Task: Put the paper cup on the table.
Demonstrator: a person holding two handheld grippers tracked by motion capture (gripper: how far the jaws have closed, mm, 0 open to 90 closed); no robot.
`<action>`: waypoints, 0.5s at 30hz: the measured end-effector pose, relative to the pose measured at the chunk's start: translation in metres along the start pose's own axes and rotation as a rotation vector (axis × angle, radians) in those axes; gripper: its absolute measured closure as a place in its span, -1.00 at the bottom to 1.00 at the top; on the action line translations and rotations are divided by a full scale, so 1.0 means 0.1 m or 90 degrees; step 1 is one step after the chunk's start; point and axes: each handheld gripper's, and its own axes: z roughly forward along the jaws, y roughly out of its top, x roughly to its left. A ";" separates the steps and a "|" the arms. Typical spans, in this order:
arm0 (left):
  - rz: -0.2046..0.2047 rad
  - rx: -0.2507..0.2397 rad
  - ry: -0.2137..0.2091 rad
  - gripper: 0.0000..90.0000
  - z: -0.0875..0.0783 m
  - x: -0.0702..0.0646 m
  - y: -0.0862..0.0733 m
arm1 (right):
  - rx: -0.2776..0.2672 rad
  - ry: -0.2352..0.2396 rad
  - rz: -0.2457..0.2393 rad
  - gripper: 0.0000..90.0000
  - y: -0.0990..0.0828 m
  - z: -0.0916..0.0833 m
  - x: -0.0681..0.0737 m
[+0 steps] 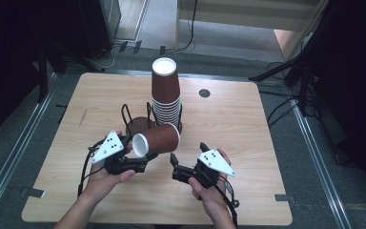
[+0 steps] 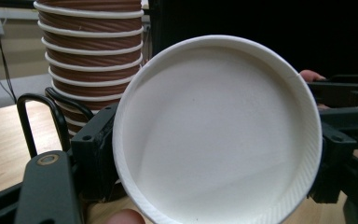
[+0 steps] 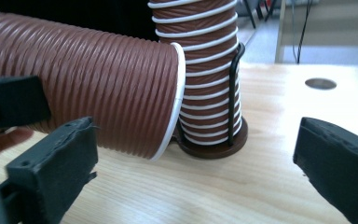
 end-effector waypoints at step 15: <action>-0.004 -0.049 0.022 -0.52 0.03 -0.02 -0.07 | 0.003 -0.034 0.278 -1.00 0.11 -0.03 0.04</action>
